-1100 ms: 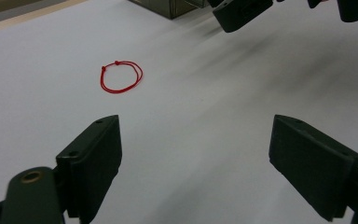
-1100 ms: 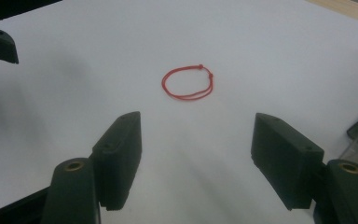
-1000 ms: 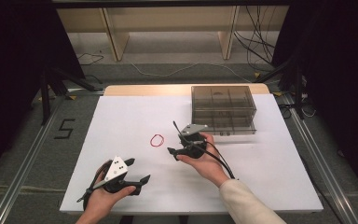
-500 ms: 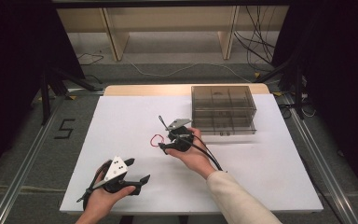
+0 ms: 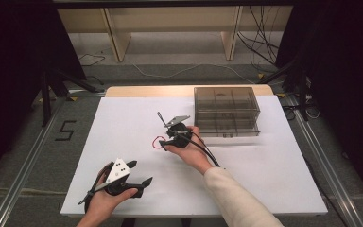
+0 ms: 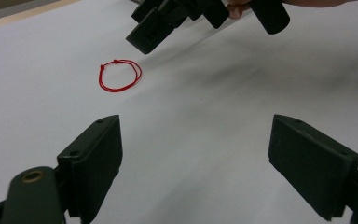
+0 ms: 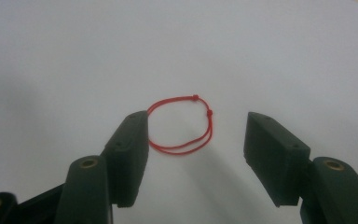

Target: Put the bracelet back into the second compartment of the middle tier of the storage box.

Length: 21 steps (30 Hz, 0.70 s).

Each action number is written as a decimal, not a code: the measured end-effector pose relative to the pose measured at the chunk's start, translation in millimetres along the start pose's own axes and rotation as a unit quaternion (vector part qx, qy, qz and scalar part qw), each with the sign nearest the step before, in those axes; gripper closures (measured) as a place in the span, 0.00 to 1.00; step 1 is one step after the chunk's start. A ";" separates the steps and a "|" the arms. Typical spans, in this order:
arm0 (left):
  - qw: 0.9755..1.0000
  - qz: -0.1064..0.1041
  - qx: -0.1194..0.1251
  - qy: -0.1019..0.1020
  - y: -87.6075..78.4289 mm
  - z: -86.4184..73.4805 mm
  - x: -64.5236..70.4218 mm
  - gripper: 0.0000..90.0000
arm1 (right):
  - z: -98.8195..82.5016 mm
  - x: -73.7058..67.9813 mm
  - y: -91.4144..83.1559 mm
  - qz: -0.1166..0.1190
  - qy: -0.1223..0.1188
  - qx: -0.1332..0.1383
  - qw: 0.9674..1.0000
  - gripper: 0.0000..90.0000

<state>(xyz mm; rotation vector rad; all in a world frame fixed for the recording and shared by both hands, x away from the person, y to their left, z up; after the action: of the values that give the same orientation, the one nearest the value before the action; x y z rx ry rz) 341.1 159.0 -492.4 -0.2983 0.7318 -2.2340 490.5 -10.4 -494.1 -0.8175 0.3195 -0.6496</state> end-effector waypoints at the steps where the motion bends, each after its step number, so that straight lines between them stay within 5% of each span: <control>1: 1.000 0.000 0.000 0.000 0.0 0.0 0.0 0.19 | 0.4 0.4 1.6 0.000 0.000 -0.001 1.000 0.47; 21: 1.000 0.000 -0.004 -0.001 1.3 -1.0 -0.5 0.20 | 13.8 13.2 33.5 -0.007 0.011 -0.026 1.000 0.69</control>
<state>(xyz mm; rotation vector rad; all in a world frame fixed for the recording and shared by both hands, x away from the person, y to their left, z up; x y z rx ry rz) 341.8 159.1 -493.9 -0.3048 0.7384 -2.2312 521.3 5.9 -510.8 -0.8623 0.3525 -0.6657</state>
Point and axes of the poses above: each handheld gripper's, and its own axes: y roughly forward along the jaws, z roughly out of its top, x roughly to its right, the point moved 4 cm from there along y, roughly forward along the jaws, and after that the axes turned 6 degrees about -x, right-handed, at the moved point
